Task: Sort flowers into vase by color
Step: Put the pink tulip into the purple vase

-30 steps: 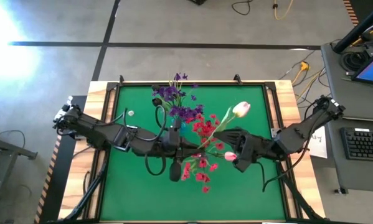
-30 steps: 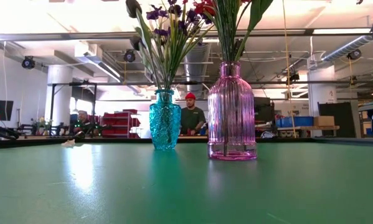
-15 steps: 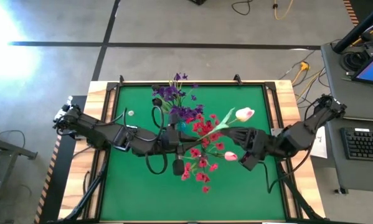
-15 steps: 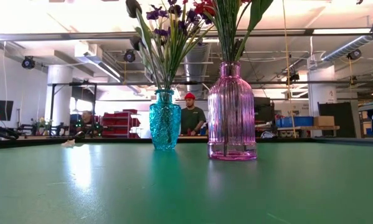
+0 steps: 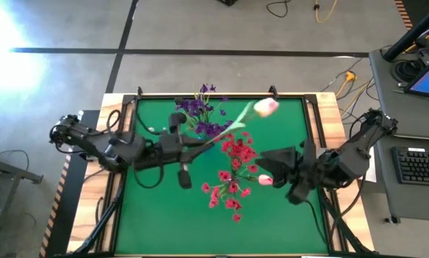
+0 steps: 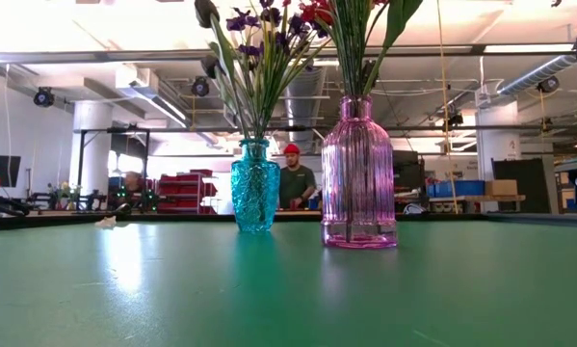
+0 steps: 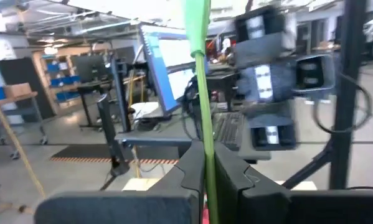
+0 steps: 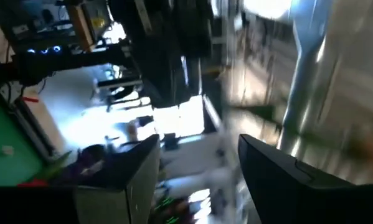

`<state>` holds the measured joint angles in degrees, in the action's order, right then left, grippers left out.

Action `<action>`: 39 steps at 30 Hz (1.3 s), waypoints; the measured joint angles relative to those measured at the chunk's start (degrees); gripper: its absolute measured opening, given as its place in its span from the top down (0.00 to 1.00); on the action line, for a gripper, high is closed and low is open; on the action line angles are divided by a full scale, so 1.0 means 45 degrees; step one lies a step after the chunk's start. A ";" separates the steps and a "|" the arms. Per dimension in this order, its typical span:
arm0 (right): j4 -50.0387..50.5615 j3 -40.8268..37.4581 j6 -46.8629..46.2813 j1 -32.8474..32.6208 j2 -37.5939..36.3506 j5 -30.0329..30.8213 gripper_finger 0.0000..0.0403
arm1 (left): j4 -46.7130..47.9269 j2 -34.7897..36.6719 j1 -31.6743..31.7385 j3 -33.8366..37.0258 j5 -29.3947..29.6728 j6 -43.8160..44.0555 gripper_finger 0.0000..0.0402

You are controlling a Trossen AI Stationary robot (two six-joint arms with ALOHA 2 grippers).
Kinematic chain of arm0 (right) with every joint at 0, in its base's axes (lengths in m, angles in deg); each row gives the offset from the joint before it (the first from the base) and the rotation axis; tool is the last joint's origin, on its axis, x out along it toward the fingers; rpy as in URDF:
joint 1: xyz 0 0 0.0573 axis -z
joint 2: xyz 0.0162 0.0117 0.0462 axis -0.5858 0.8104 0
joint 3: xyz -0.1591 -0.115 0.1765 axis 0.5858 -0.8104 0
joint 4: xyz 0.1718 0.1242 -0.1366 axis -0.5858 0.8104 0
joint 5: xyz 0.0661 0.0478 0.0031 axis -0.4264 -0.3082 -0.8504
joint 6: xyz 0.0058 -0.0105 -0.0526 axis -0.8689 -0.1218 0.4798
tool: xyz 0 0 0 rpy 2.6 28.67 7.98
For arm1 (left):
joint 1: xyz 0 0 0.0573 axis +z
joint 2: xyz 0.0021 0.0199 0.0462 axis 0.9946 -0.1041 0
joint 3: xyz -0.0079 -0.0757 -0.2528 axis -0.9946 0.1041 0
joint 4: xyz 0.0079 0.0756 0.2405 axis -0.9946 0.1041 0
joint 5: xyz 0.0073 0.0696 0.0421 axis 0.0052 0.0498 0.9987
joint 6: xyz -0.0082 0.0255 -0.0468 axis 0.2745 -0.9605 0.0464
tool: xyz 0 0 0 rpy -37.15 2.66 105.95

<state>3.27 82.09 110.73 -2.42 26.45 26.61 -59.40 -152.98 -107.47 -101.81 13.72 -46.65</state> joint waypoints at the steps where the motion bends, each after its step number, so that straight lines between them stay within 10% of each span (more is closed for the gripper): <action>1: 0.0017 0.0000 -0.0515 0.0005 -0.0065 0.0269 0.48 | -0.0067 0.0081 -0.0059 0.0066 -0.0028 -0.0027 1.00; 7: 0.1121 0.0000 -0.7131 0.0003 -0.0718 0.1257 0.48 | -0.1688 0.0229 -0.0604 0.1187 -0.0009 -0.0479 1.00; 15: 0.5187 -0.0961 -1.9112 0.0488 -0.2252 -0.4299 0.51 | -0.8667 -0.0167 -0.1139 0.4401 -0.0150 -0.1576 1.00; 26: -0.5614 -0.5016 -1.8599 0.0493 -0.0985 -0.3765 0.62 | -1.2527 -0.1885 -0.1139 0.5637 -0.0883 -0.1529 1.00; 39: -0.5113 -0.3669 -1.9230 0.0773 0.0263 -0.3858 0.43 | -1.2798 -0.3948 -0.1110 0.3954 -0.0905 -0.1727 1.00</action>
<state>-19.73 65.58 24.20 1.06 27.63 9.25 -116.99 -170.75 -112.47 -84.02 9.65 -54.42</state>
